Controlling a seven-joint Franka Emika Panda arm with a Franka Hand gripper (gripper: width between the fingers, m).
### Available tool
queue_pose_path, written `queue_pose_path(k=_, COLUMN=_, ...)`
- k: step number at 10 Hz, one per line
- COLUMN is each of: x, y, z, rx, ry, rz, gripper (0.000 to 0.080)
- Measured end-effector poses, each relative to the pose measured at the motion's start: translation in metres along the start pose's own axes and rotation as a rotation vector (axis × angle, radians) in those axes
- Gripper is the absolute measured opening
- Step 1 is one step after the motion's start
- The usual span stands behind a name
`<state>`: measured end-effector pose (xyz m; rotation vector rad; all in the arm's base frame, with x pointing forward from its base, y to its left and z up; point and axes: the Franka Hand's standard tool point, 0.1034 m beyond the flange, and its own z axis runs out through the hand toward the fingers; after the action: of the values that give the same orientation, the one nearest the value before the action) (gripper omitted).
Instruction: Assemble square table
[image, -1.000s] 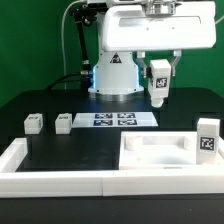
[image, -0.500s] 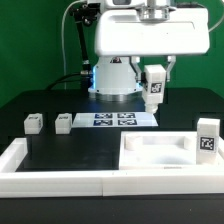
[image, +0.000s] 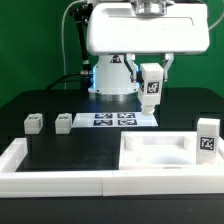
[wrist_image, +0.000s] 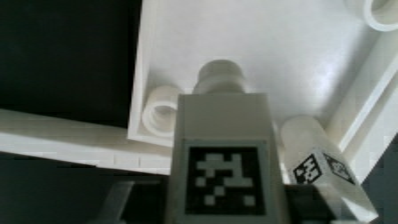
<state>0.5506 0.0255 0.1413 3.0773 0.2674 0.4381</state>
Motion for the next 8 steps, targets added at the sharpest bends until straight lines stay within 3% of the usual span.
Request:
queue_pose_path(k=4, x=0.003, y=0.007, z=0.002, rx=-0.020, ry=0.057, rz=-0.029, gripper=0.0294)
queue_pose_path(k=6, x=0.026, y=0.025, z=0.005, rx=-0.035, ry=0.068, rz=-0.067, gripper=0.0294)
queue_pose_path(k=8, x=0.034, y=0.034, z=0.005, rx=-0.044, ry=0.075, rz=-0.101, gripper=0.0294)
